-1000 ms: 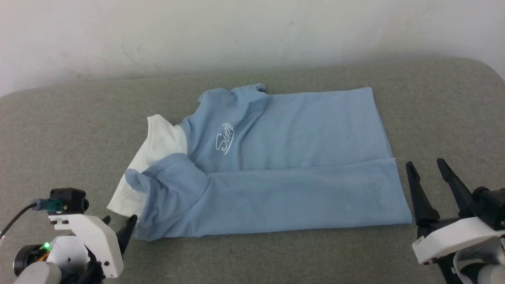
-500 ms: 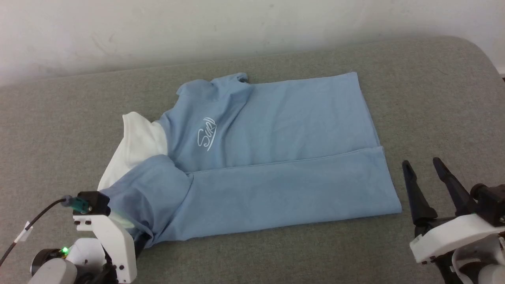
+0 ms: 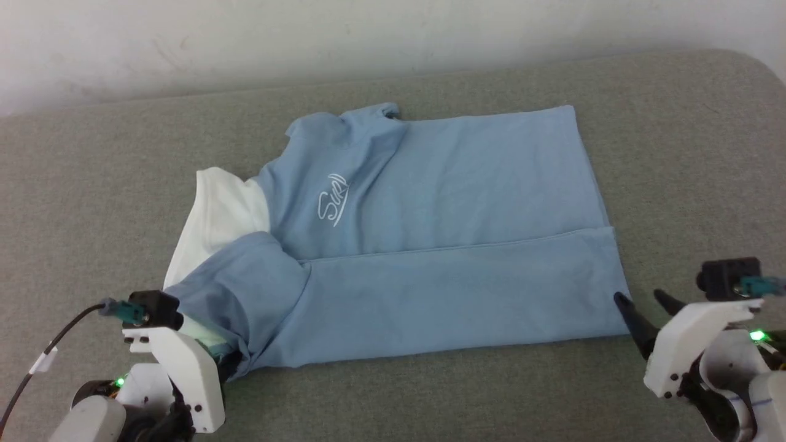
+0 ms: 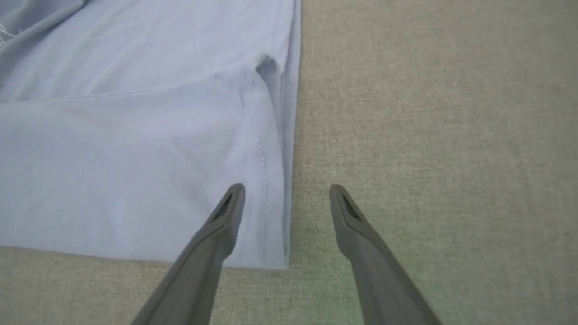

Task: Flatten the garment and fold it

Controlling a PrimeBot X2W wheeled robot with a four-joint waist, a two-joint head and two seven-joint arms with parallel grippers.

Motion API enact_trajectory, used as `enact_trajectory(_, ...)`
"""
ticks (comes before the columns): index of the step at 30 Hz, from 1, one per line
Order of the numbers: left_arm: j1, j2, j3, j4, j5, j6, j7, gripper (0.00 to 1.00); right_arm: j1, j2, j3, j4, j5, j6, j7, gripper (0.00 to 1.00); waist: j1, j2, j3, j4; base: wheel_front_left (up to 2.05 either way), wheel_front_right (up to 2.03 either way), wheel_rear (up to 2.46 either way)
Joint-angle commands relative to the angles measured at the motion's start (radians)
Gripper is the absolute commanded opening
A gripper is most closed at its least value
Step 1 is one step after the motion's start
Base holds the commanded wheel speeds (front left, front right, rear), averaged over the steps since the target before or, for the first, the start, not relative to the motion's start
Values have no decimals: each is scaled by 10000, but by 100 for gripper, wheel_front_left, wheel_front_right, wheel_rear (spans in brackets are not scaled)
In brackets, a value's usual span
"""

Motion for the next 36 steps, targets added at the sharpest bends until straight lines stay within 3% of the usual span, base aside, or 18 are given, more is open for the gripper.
enact_trajectory(1, 239, -241, -277, 389, -22, 9, 113, 0, -236, -69, 104, 169, 130, -7, 145, 100, 0, -1, 35, 87, 0, 0, 0)
enact_trajectory(7, 137, -213, -139, 205, 39, -56, -287, 0, -1109, -481, 1245, 1956, 1101, -7, 1959, 100, 0, -1, 95, 369, 0, 0, 0)
enact_trajectory(8, 121, -215, -135, 172, 52, -79, -347, 0, -1168, -525, 1393, 2187, 1259, -7, 2293, 49, 0, -1, 97, 420, 0, 0, 0)
enact_trajectory(9, 114, -211, -134, 142, 71, -90, -394, 0, -1222, -541, 1498, 2375, 1447, -7, 2589, 44, 0, -1, 92, 454, 0, 0, 0)
enact_trajectory(10, 111, -195, -139, 106, 98, -104, -434, 0, -1267, -560, 1600, 2500, 1621, -7, 2841, 0, 0, -1, 84, 481, 0, 0, 0)
enact_trajectory(12, 114, -176, -116, 6, 116, -146, -547, 0, -1350, -639, 1737, 2561, 1868, -7, 3107, 0, 0, -1, 46, 520, 0, 0, 0)
enact_trajectory(16, 225, -54, 53, -401, 232, -88, -900, 0, -1499, -945, 1760, 2095, 1857, -7, 2477, 0, 0, -1, -235, 545, 0, 0, 0)
enact_trajectory(24, 1388, 453, 539, -2170, 580, 645, -1313, 0, -615, -1285, 1189, 79, 1358, -7, 1362, 0, 0, -1, -1254, 704, 0, 0, 0)
enact_trajectory(29, 2640, 665, 719, -3256, 728, 1319, -1279, 0, 849, -1116, 595, -1147, 1111, -7, 1487, 0, 0, -1, -1778, 848, 0, 0, 0)
enact_trajectory(36, 4676, 219, 894, -3351, 195, 2061, -1358, 0, 2841, -376, -90, -1579, 856, -7, 1715, 0, 0, -1, -1934, 853, 0, 0, 0)
